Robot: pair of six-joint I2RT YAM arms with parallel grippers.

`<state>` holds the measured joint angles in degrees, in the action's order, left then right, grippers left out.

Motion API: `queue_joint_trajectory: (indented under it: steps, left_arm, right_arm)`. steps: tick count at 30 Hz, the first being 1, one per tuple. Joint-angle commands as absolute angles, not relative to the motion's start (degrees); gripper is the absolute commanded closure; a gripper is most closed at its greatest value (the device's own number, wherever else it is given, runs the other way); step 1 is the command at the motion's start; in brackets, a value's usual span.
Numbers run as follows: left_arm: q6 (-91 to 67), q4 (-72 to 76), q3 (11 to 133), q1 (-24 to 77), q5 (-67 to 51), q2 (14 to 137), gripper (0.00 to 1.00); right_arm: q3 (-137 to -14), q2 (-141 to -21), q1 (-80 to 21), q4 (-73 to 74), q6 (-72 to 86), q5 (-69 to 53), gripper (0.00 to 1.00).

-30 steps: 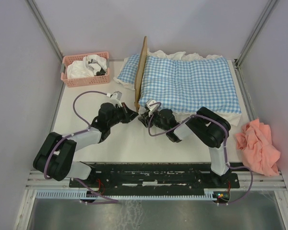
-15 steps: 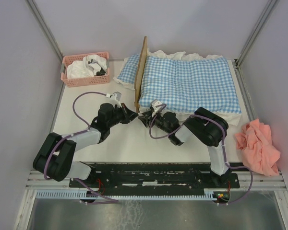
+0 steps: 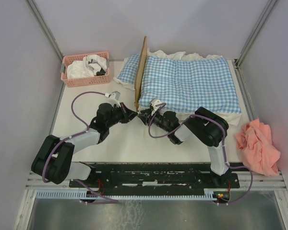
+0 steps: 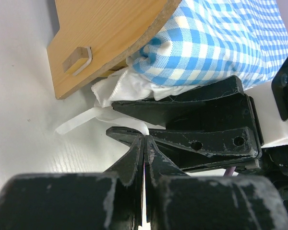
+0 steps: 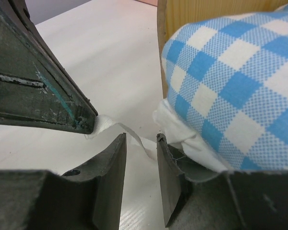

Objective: Set up the pet bed
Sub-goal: Tie the ropes to the bed frame.

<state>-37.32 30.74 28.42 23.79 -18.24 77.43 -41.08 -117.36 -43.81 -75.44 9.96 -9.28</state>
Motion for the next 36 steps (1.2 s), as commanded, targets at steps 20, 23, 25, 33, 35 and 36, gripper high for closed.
queue_joint_trajectory:
  steps: [20,23,25,33,35,36]
  left_arm:
    - [-41.7,33.4,28.1,22.4,-18.6,74.1,0.97]
    - [-41.7,33.2,28.0,22.3,-18.5,73.8,0.97]
    - [-41.8,33.1,28.1,22.3,-18.4,73.7,0.97]
    - [-40.4,29.7,29.6,22.3,-16.0,73.6,0.96]
    - [-39.3,28.2,30.4,22.3,-14.8,73.8,0.87]
    - [-38.8,27.6,30.6,22.3,-14.4,74.0,0.82]
  right_arm:
    - [-43.6,-117.7,-43.6,-77.2,12.2,-13.3,0.74]
    - [-44.6,-118.3,-43.6,-77.6,12.7,-14.1,0.8]
    - [-44.9,-118.5,-43.6,-78.3,12.8,-14.3,0.92]
    - [-42.2,-116.6,-43.6,-80.1,16.5,-12.8,0.98]
    - [-41.4,-115.6,-43.6,-79.0,19.1,-12.5,0.98]
    - [-41.1,-115.0,-43.6,-77.6,19.8,-12.0,0.98]
